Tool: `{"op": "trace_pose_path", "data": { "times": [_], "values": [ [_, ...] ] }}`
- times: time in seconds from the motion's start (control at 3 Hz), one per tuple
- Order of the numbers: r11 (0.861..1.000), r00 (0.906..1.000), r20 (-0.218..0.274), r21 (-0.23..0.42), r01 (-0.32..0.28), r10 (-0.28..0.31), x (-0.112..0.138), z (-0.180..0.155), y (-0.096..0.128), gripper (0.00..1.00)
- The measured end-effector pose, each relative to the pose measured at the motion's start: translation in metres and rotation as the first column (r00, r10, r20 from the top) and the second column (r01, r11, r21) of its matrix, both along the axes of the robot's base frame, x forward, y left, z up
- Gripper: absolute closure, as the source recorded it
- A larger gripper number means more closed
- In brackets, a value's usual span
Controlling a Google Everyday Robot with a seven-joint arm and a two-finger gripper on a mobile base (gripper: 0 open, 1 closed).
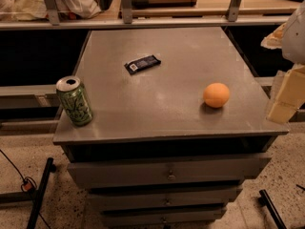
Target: Move rxbar blueberry near orange
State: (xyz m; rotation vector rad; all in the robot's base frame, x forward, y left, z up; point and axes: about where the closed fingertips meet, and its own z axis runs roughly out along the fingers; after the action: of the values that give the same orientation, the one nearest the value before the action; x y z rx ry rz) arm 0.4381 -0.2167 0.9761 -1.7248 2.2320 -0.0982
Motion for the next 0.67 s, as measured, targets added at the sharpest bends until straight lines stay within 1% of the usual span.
{"op": "trace_pose_path", "data": {
  "times": [0.33, 0.67],
  "values": [
    [1.000, 1.0000, 0.000, 0.000, 0.000, 0.000, 0.000, 0.000, 0.000, 0.00],
    [0.998, 0.9990, 0.007, 0.041, -0.044, 0.044, 0.023, 0.001, 0.015, 0.00]
  ]
}}
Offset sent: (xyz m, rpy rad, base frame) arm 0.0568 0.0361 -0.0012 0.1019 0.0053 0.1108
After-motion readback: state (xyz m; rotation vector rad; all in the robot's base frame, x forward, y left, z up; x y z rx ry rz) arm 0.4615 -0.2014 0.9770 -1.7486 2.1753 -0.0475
